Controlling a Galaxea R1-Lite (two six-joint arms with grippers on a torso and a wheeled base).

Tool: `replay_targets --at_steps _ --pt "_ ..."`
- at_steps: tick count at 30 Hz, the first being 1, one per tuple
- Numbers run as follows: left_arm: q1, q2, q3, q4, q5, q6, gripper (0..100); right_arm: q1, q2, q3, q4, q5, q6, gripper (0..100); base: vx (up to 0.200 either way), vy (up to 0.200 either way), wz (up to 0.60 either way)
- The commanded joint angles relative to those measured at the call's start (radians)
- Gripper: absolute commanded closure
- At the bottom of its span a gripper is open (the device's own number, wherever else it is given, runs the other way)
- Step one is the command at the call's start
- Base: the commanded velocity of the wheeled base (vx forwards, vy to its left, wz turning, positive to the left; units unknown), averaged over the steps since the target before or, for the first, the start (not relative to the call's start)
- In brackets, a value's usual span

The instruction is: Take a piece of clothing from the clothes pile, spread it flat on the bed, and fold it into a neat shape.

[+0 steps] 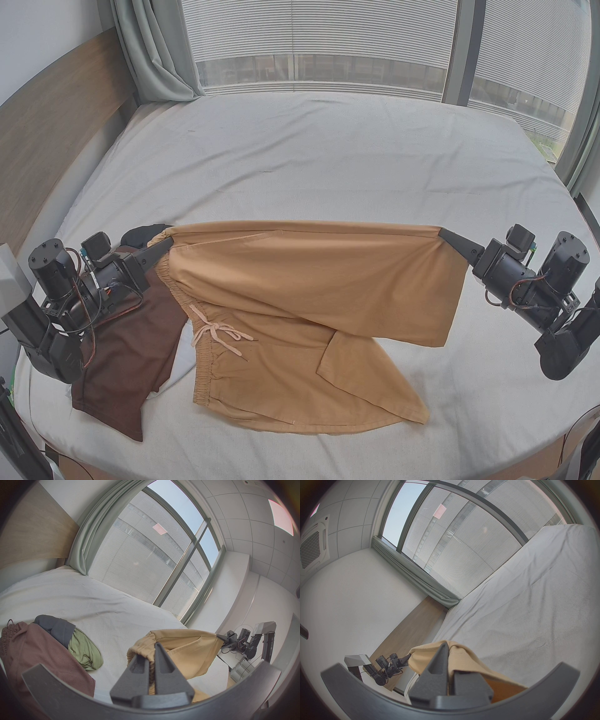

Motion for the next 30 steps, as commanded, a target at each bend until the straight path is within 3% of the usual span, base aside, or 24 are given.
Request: replay_targets --at_steps 1,13,26,30 --pt "0.004 0.005 -0.003 0.000 0.003 -0.001 100 -0.012 0.003 -0.003 -0.001 -0.001 0.000 100 0.000 0.000 0.00" --pt "0.004 0.005 -0.005 0.000 0.006 -0.001 100 -0.050 0.018 -0.016 0.001 -0.001 -0.001 100 0.000 0.000 0.00" --pt "0.002 0.006 -0.005 0.000 0.006 0.001 100 -0.041 0.020 -0.015 0.001 -0.001 -0.003 100 0.000 0.000 0.00" --pt "0.010 0.006 -0.005 0.000 0.004 0.001 100 -0.038 0.052 -0.015 -0.001 -0.004 -0.055 100 0.000 0.000 0.00"
